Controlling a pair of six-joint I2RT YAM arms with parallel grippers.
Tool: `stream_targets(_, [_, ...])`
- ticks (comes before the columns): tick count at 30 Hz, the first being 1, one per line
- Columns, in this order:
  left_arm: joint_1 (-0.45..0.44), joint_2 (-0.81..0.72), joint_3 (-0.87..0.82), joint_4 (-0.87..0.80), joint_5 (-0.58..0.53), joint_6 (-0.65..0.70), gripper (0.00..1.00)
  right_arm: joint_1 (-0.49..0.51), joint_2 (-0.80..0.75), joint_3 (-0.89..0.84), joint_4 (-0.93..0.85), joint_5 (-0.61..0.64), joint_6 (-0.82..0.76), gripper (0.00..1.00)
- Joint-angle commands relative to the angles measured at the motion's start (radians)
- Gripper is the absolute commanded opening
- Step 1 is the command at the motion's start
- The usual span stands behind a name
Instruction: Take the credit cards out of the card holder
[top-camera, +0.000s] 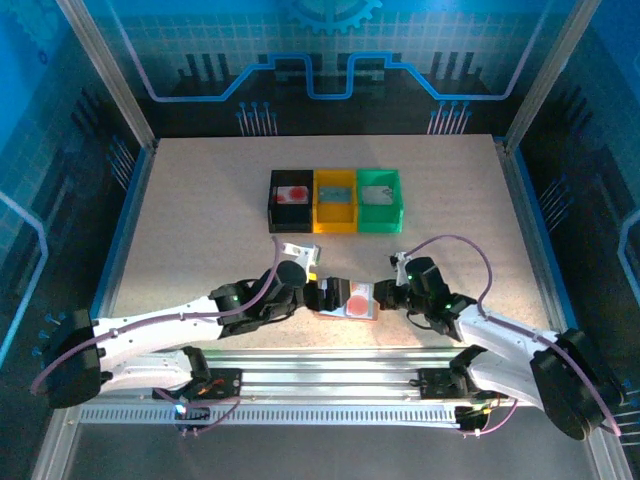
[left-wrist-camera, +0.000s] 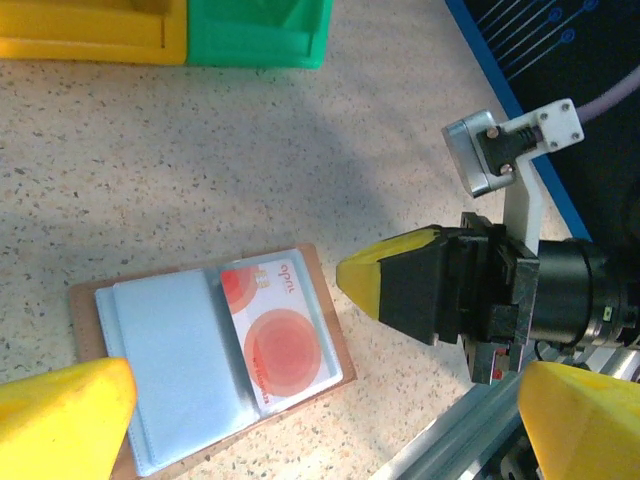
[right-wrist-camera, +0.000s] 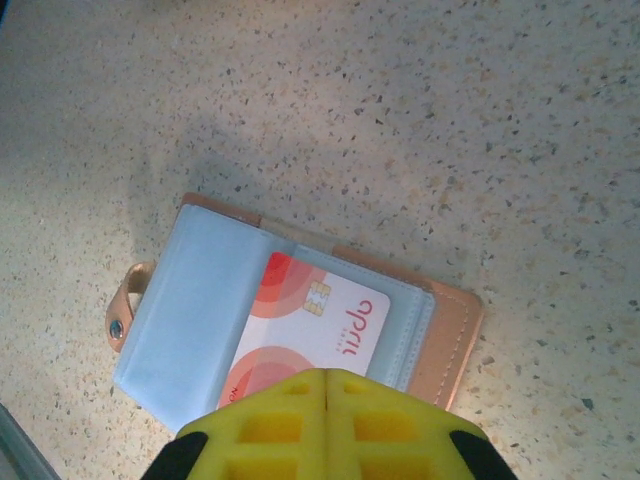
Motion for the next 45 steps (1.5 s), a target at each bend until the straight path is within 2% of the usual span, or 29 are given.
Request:
stream_targets(1, [-0.002,0.006,0.01,-0.078,0.02,-0.007,0.99,0.003,0.028,0.013,0.04,-0.021,-0.015,0.0])
stream_targets(11, [-0.002,0.191,0.089,-0.172,0.057,-0.07,0.93,0.025,0.13,0.049,0.044,-0.035,-0.021,0.0])
stream_targets(19, [-0.002,0.312,0.169,-0.192,0.107,-0.078,0.83,0.032,0.16,0.064,0.04,-0.036,-0.022,0.0])
stream_targets(29, [-0.002,0.377,0.197,-0.186,0.137,-0.088,0.77,0.041,0.171,0.069,0.043,-0.046,-0.02,0.0])
stream_targets(45, [0.062,0.422,0.168,-0.056,0.336,-0.253,0.7,0.048,0.188,0.087,0.013,-0.031,-0.021,0.0])
